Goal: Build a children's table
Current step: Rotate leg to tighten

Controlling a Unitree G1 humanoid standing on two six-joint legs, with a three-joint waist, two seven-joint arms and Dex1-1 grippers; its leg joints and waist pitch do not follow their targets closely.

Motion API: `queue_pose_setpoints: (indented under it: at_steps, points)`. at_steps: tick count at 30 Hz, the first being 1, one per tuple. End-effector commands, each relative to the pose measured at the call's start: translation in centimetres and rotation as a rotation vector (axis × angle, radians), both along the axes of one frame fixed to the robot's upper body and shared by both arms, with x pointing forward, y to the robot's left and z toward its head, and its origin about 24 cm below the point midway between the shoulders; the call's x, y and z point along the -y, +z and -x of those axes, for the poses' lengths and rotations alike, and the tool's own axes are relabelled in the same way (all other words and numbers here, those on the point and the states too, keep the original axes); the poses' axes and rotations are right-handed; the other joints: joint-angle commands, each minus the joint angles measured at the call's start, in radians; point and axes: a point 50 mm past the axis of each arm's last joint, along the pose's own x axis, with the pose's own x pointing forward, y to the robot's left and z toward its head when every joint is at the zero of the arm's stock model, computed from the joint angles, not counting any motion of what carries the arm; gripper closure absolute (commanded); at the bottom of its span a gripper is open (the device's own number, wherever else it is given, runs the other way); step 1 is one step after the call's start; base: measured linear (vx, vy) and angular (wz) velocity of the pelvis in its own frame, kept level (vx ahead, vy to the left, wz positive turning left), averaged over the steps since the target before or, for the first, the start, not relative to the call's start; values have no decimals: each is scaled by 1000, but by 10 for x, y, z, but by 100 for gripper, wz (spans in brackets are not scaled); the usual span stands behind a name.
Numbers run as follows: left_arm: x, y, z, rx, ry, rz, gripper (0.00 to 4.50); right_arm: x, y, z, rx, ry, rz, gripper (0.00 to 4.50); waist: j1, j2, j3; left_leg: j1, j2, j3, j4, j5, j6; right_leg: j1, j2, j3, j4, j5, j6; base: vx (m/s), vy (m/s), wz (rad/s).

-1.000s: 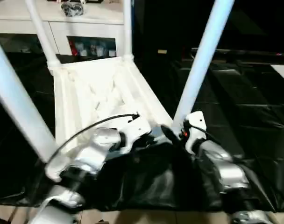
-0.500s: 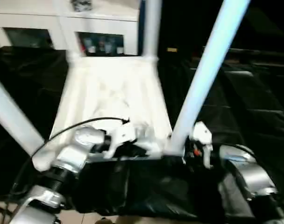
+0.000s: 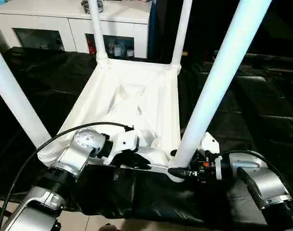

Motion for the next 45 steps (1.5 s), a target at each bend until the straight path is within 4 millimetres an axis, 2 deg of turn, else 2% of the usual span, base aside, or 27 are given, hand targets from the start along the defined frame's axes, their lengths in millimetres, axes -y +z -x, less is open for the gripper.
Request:
queue_pose_setpoints:
  at_steps: [1,4,6,7,9,10,13,16,20,21,22,23,24,25,26,27,28,30,31,33,35,36,37,38,39,41,45]
  points:
    - [13,14,-10,85,28,53,450,-25,-9,12,-30,96,-26,191,-2,-2,-55,13,22,3,-67,-300,24,42,-43,32,-63,-275,-193,0,0,0]
    - [20,13,-11,106,93,78,450,-30,-12,4,-9,-33,-36,191,-5,-6,-51,14,21,2,-70,-329,15,37,-46,32,-70,-344,-175,0,0,0]
    - [24,11,-10,113,112,84,450,-33,-14,0,-4,-94,-43,191,-13,-7,-48,16,18,-3,-73,-370,-3,33,-48,31,-80,-437,-146,0,0,0]
    - [29,10,-9,114,129,94,450,-35,-16,-5,1,-181,-47,191,-18,-14,-45,17,17,-5,-74,-385,-6,31,-48,30,-85,-481,-130,-62,-12,-1]
    - [37,9,-6,114,141,106,450,-39,-17,-12,17,-280,-59,192,-27,-10,-41,15,16,-11,-77,-411,-19,28,-52,26,-94,-559,-105,0,0,0]
    - [42,8,-5,114,157,118,450,-41,-19,-15,14,-333,-61,193,-31,-13,-42,14,15,-14,-77,-419,-24,32,-52,22,-96,-582,-93,0,0,0]
    - [55,7,-2,113,193,143,450,-48,-22,-20,10,-438,-63,193,-49,-10,-43,11,16,-21,-82,-440,-27,34,-51,16,-101,-575,-82,0,0,0]
    - [68,5,0,122,242,152,450,-55,-30,-26,2,-576,-5,193,-61,-11,-37,24,9,-18,-75,-493,-23,16,-47,13,-115,-629,-72,0,0,0]
    - [90,5,1,124,310,172,450,-66,-37,-35,-24,-744,41,193,-86,-5,-30,29,5,-27,-75,-553,-31,17,-45,-10,-136,-714,-30,0,0,0]
    - [93,5,1,123,318,173,450,-68,-37,-36,-22,-748,39,193,-90,-4,-33,30,3,-31,-74,-562,-27,26,-46,-20,-143,-717,-19,0,0,0]
    - [95,6,1,125,322,175,450,-70,-35,-37,-21,-747,18,193,-90,1,-33,32,4,-32,-75,-569,-23,26,-46,-21,-145,-709,-20,0,0,0]
    - [96,6,1,128,324,175,450,-72,-32,-38,-24,-745,-6,137,-94,7,-29,39,7,-34,-78,-602,-17,25,-44,-31,-154,-696,-21,0,0,0]
    - [95,6,1,132,321,173,450,-72,-30,-39,-38,-744,-39,123,-96,11,-27,46,8,-35,-78,-625,-14,25,-43,-38,-159,-685,-24,0,0,0]
    - [93,6,2,138,310,167,450,-71,-28,-38,-50,-740,-61,123,-104,20,-27,48,15,-44,-88,-675,-14,40,-41,-52,-158,-627,-30,0,0,0]
    - [91,6,2,140,304,165,450,-71,-27,-38,-52,-737,-65,117,-105,17,-28,38,18,-46,-93,-671,-12,49,-43,-48,-150,-600,-34,0,0,0]
    - [89,6,2,142,293,162,450,-69,-27,-37,-43,-715,-61,117,-102,23,-26,43,18,-43,-97,-682,-14,43,-46,-44,-150,-585,-46,0,0,0]
    - [83,7,2,149,267,160,450,-65,-25,-35,-25,-676,-49,96,-104,19,-25,45,16,-42,-94,-682,-14,40,-48,-45,-152,-592,-47,0,0,0]
    - [79,7,2,153,248,159,450,-61,-25,-34,-19,-650,-45,83,-100,17,-26,43,9,-39,-88,-644,-10,41,-59,-45,-156,-623,-42,0,0,0]
    - [78,7,2,152,243,158,450,-60,-25,-33,-19,-639,-46,83,-97,16,-28,35,11,-38,-89,-599,-7,43,-65,-37,-151,-615,-50,0,0,0]
    - [71,8,2,145,215,145,450,-54,-23,-30,-5,-565,-44,83,-93,17,-30,31,13,-37,-90,-579,-6,45,-65,-32,-145,-588,-60,0,0,0]
    - [59,8,3,142,170,123,450,-42,-19,-23,21,-429,-31,83,-80,12,-38,23,17,-26,-89,-498,11,43,-63,-10,-122,-469,-112,0,0,0]
    - [55,9,2,140,159,117,450,-39,-17,-21,32,-394,-32,83,-80,12,-38,23,17,-26,-89,-498,11,43,-63,-10,-122,-469,-112,53,-22,5]
    - [47,10,1,132,140,109,450,-33,-13,-16,50,-296,-30,83,-71,5,-41,13,16,-16,-86,-426,28,45,-57,0,-105,-381,-145,57,-34,6]
    - [46,10,0,131,138,108,450,-32,-13,-15,51,-285,-30,83,-66,3,-42,14,17,-13,-83,-414,34,44,-57,4,-101,-373,-151,57,-34,6]
    - [43,11,0,128,128,106,450,-30,-12,-12,56,-237,-27,83,-57,5,-44,27,18,-4,-78,-401,42,34,-55,10,-99,-356,-171,62,-44,13]
    - [36,12,-3,121,111,93,450,-24,-9,-6,48,-140,-22,83,-50,1,-46,25,19,6,-71,-355,54,34,-52,18,-86,-305,-196,65,-47,18]
    - [27,14,-6,111,91,78,450,-20,-5,1,27,-37,-28,83,-27,2,-60,7,16,9,-55,-176,91,50,-44,25,-45,-84,-242,47,-29,4]
